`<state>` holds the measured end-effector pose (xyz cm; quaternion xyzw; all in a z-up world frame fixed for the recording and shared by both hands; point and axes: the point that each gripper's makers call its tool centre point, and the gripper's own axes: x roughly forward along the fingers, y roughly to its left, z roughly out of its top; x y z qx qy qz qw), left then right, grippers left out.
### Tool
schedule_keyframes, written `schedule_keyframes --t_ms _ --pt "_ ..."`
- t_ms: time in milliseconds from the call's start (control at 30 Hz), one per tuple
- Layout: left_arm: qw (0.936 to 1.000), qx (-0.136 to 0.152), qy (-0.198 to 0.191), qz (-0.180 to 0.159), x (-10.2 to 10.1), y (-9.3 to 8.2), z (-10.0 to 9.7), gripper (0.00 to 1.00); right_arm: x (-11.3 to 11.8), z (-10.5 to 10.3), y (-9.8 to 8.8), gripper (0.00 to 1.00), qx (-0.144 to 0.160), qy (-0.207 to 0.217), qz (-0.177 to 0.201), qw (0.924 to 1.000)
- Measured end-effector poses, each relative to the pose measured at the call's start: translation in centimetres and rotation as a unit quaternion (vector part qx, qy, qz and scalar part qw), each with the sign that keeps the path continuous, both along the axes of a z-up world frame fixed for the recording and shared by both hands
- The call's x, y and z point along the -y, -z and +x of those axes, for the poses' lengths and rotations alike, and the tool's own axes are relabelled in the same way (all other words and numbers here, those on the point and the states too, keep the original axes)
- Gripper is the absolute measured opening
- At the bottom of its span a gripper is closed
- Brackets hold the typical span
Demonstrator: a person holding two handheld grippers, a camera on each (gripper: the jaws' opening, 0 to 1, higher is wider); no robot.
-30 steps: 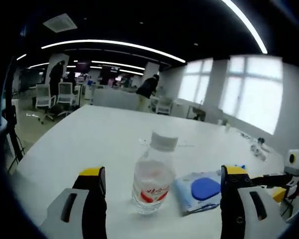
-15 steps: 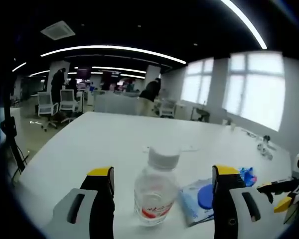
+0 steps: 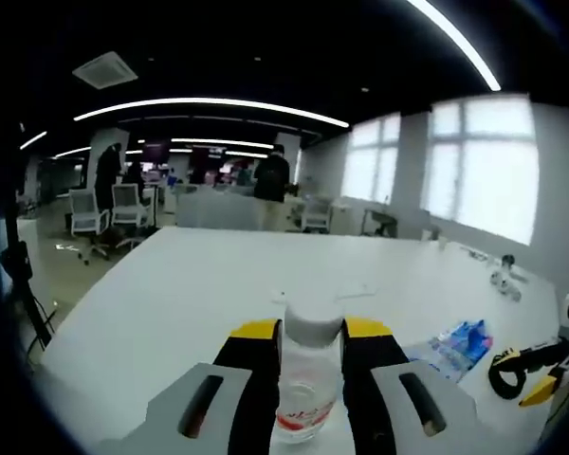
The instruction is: Arrange the tabletop items into an orderly group along one side of the table until the central work area is clear of visible clutter.
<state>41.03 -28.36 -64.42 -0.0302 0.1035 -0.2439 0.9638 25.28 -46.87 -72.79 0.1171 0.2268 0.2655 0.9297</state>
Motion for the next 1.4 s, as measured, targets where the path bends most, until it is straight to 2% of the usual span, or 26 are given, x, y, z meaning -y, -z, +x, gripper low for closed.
schedule_keyframes --t_ms 133,267,600,1000,1400 --pt "1.0 -0.002 0.007 0.003 0.1 0.0 0.0 0.17 0.3 0.1 0.2 0.63 -0.003 0.008 0.008 0.9999" --pt "0.9995 -0.007 0.025 0.019 0.1 -0.1 0.0 0.17 0.3 0.1 0.2 0.63 0.002 -0.002 -0.005 1.0" --pt "0.9995 0.002 0.022 0.021 -1.3 -1.1 0.4 0.17 0.1 -0.1 0.5 0.63 -0.001 -0.005 -0.005 1.0" --pt "0.9992 -0.01 0.028 0.026 -1.9 -0.1 0.6 0.17 -0.7 -0.2 0.5 0.64 0.001 -0.019 -0.009 0.9998" --pt "0.9995 -0.012 0.029 -0.009 -2.3 0.0 0.7 0.18 -1.6 -0.5 0.3 0.65 0.006 -0.036 -0.006 0.9993"
